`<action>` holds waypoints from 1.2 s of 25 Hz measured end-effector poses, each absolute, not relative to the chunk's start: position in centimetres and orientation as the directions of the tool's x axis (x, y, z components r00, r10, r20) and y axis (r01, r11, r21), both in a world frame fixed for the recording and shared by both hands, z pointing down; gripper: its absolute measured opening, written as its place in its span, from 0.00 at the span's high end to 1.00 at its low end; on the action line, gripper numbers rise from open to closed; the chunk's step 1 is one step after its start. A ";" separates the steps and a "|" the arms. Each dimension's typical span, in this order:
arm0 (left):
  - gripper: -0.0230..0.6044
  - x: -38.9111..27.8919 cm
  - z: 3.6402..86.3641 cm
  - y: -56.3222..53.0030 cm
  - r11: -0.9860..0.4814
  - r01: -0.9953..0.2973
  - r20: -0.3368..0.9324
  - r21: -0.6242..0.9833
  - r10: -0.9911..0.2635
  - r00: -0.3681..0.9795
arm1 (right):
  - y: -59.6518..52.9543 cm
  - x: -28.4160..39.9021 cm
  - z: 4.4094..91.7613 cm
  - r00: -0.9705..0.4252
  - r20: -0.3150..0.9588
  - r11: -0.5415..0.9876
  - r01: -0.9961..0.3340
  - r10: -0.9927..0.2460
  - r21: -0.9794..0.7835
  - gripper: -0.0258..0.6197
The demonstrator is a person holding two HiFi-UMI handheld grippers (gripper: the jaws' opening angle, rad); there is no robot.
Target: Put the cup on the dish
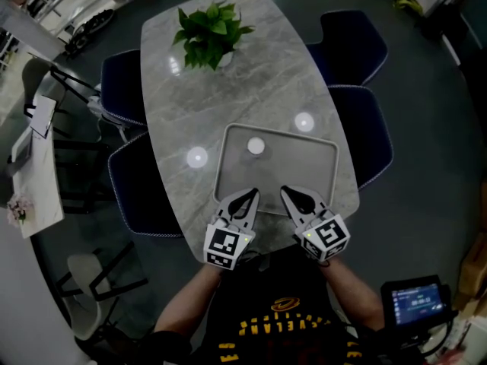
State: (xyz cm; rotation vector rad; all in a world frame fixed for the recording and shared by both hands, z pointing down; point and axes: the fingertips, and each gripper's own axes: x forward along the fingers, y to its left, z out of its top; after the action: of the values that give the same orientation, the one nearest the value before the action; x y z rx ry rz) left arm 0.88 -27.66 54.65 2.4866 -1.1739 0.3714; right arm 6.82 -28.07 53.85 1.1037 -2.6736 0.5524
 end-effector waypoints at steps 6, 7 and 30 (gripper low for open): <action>0.96 1.0 53.0 -26.5 -0.600 -0.771 0.372 0.212 -0.680 0.632 | -27.4 7.1 52.5 -0.660 0.305 0.625 -0.750 -0.686 -0.218 0.95; 0.96 1.1 52.5 -26.3 -0.606 -0.770 0.367 0.200 -0.683 0.632 | -27.4 7.4 51.8 -0.644 0.293 0.611 -0.764 -0.707 -0.205 0.95; 0.96 1.2 42.7 -22.8 -0.690 -0.701 0.186 0.177 -0.676 0.713 | -23.8 5.6 43.8 -0.610 0.175 0.596 -0.792 -0.773 -0.130 0.95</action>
State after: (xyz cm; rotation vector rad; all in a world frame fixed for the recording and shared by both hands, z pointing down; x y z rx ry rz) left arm 1.17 -22.83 42.70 2.6853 -1.0980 0.1552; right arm 5.65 -23.84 43.78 1.3356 -2.7166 0.2970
